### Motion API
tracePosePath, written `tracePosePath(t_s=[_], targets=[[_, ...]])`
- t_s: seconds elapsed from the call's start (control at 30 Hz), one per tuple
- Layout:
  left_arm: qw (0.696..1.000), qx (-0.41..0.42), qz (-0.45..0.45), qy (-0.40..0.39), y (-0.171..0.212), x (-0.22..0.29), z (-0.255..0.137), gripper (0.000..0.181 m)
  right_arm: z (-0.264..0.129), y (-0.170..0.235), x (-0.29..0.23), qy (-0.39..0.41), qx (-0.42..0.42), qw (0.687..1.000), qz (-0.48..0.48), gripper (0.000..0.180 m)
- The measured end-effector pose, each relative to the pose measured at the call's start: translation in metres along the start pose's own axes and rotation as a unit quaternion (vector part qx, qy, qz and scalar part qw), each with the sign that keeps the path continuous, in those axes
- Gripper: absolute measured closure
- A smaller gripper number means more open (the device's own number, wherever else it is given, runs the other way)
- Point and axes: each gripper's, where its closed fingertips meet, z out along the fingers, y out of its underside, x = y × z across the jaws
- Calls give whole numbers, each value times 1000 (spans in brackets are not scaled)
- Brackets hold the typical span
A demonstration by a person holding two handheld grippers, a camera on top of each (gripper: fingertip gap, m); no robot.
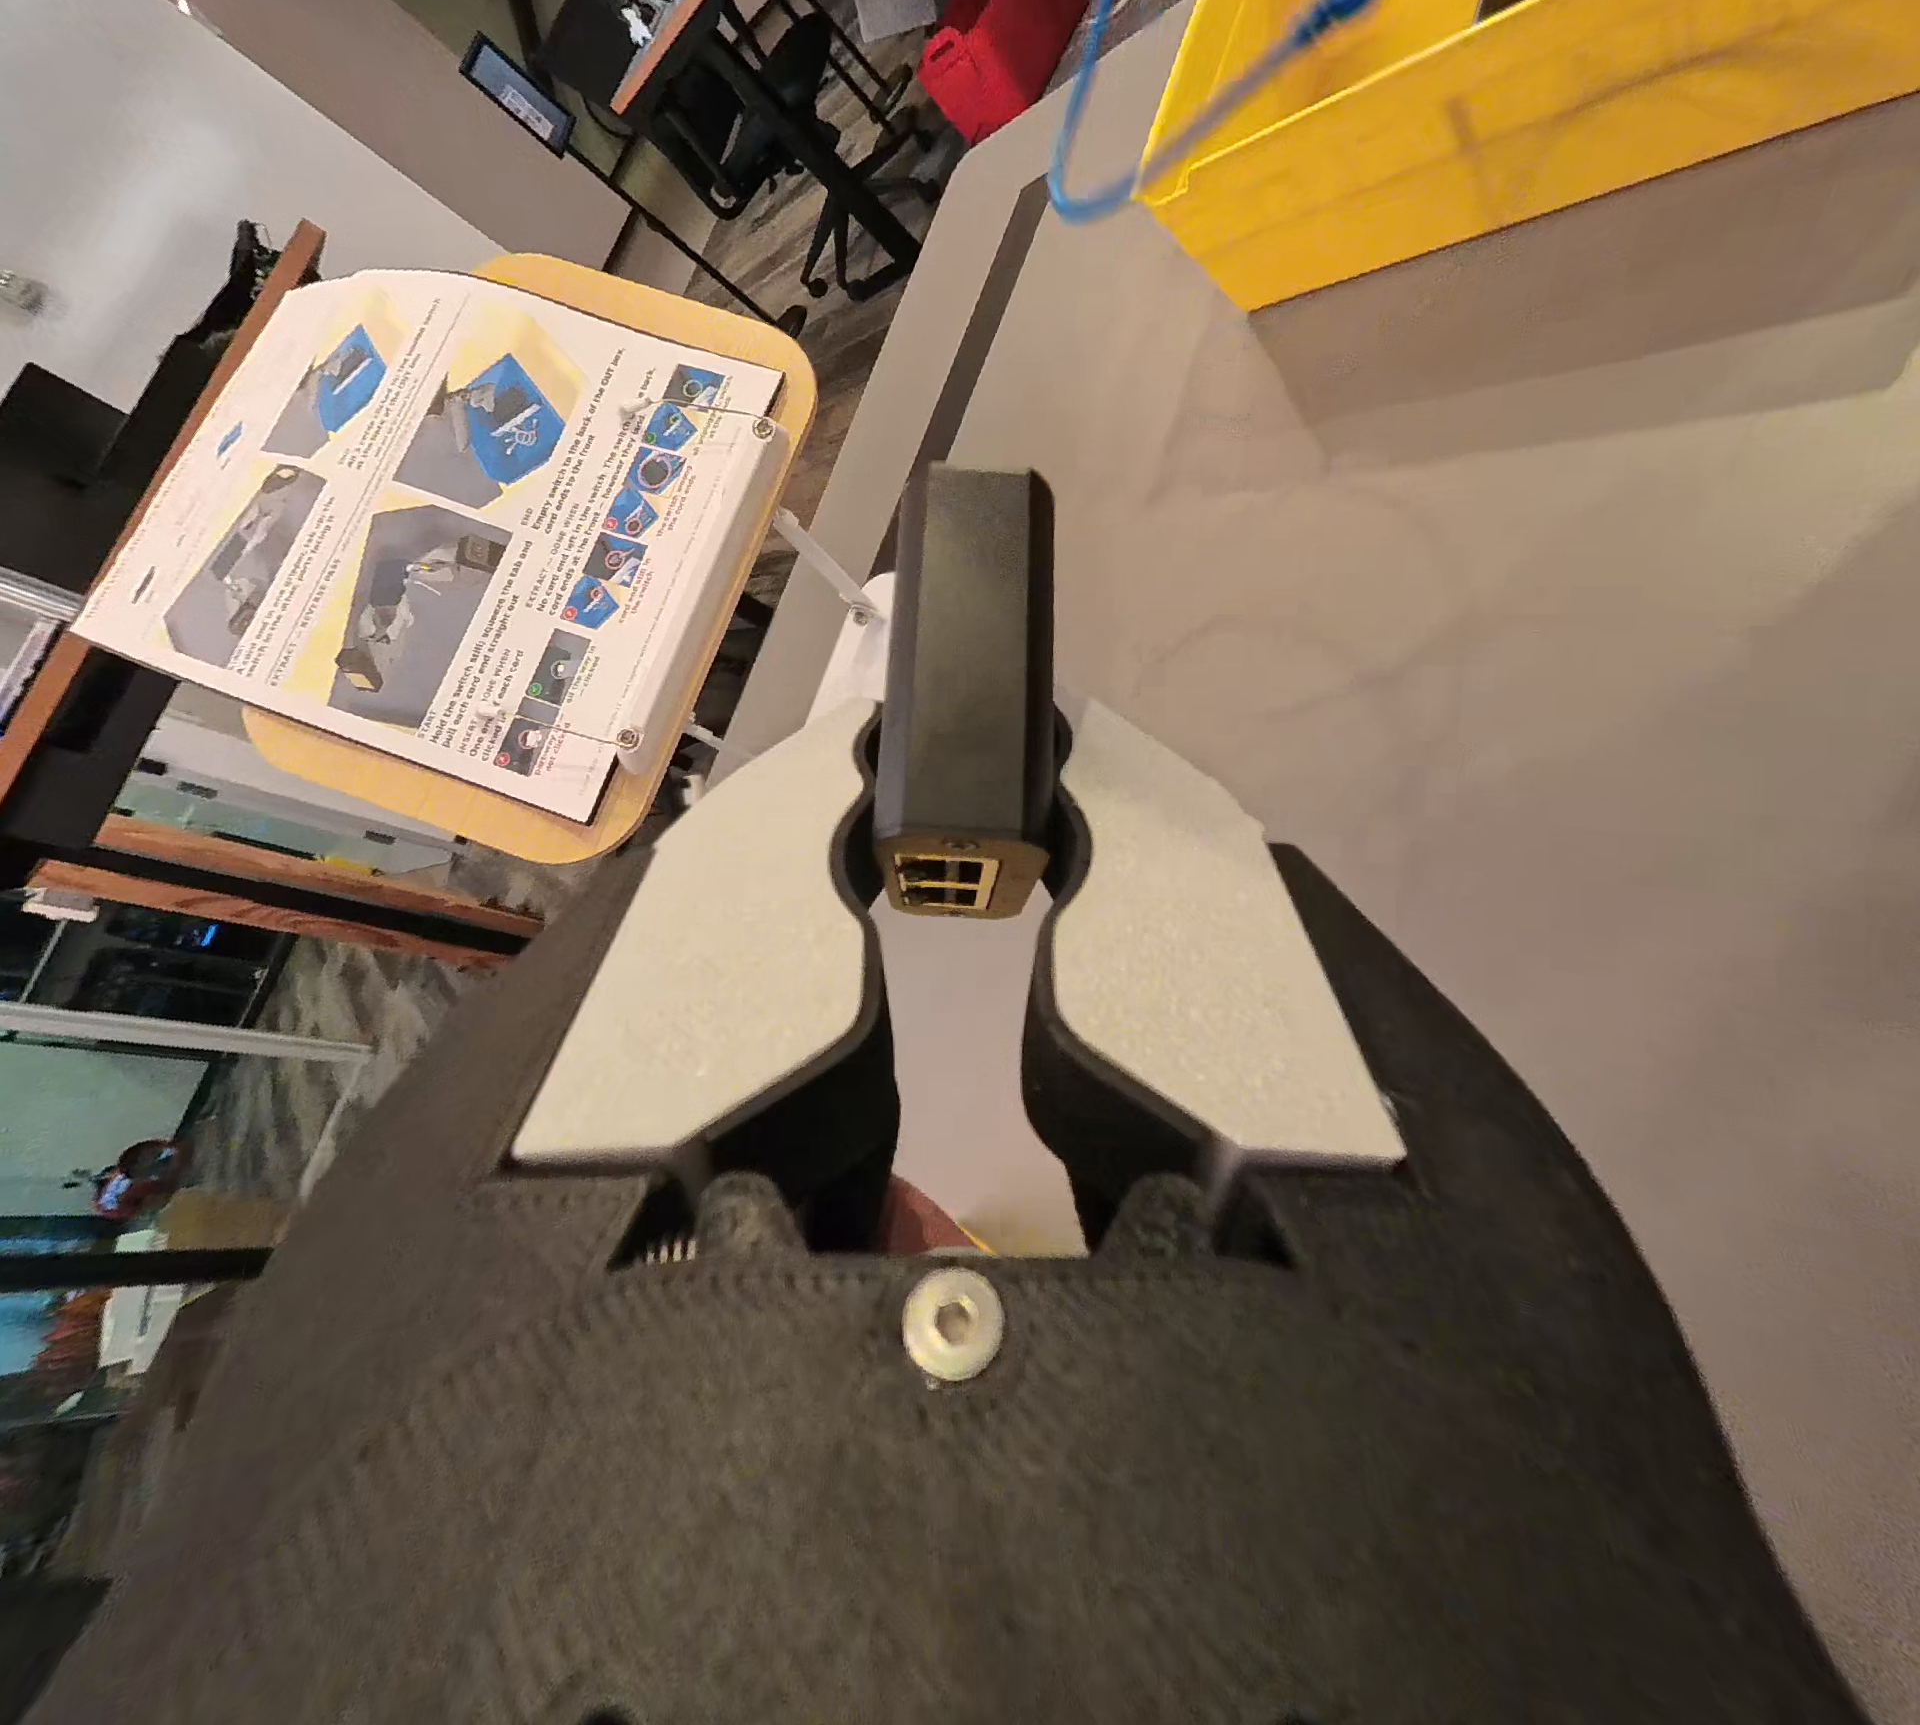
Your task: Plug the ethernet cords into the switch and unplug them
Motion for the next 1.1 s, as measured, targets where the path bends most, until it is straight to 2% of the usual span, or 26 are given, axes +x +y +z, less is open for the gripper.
tracePosePath(t_s=[0.1,0.27,0.43,0.57,0.73,0.87,0.93,1.03,1.1], targets=[[1000,-5,0,-1,4,0,1,155,-24,29,23,39,-68,997,4,169],[1000,-7,2,6,6,5,6,156,-51,99,10,69,-182,980,36,169],[1000,-15,4,12,11,11,9,155,-62,193,-60,49,-271,955,113,169],[1000,-17,-1,15,13,13,11,156,-60,242,-121,35,-285,938,193,169],[1000,-20,2,16,12,16,14,155,-45,273,-182,-18,-281,923,261,169],[1000,-20,4,19,12,19,15,155,-40,302,-233,-77,-315,900,292,168],[1000,-20,4,21,13,20,15,155,-40,318,-262,-119,-342,878,312,166],[1000,-20,3,23,14,21,16,155,-40,329,-299,-189,-366,846,338,157],[1000,-20,2,22,15,21,16,155,-39,326,-294,-190,-357,854,328,144]])
